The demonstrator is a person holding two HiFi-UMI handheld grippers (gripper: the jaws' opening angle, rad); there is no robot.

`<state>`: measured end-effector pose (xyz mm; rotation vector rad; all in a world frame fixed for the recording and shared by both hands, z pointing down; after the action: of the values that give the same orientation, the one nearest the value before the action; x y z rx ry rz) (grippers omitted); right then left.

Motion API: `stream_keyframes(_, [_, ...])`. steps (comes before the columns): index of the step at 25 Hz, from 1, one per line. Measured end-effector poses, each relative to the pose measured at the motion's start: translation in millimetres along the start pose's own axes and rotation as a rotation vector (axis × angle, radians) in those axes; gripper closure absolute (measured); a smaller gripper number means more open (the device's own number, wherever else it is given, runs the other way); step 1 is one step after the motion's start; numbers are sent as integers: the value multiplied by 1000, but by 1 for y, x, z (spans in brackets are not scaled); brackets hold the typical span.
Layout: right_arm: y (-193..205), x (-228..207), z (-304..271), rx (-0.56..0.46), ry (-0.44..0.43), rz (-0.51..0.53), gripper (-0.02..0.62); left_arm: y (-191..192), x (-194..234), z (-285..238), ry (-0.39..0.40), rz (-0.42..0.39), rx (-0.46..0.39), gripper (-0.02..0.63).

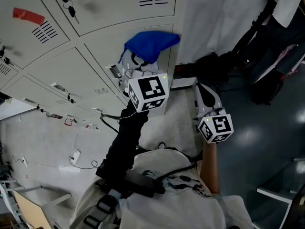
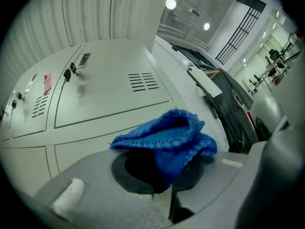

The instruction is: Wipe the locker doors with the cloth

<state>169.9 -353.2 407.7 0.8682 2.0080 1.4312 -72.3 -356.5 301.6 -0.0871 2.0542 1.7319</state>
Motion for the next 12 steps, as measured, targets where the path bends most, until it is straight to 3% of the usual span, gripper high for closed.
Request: stream_keyframes(12, [10,-8,-5,30,4,-17,597,67,-38,-9,23,-9,128,575])
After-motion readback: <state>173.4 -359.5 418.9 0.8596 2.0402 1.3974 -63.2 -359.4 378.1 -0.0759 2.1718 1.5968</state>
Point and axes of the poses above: the fingertips, and each gripper's own axes: z backward along the fingers, x to its left, y out of its underside, the point moved 8 cm from there along z, backward along the fingers, and after that the axes turned 15 degrees about x, right-handed, at the moved point
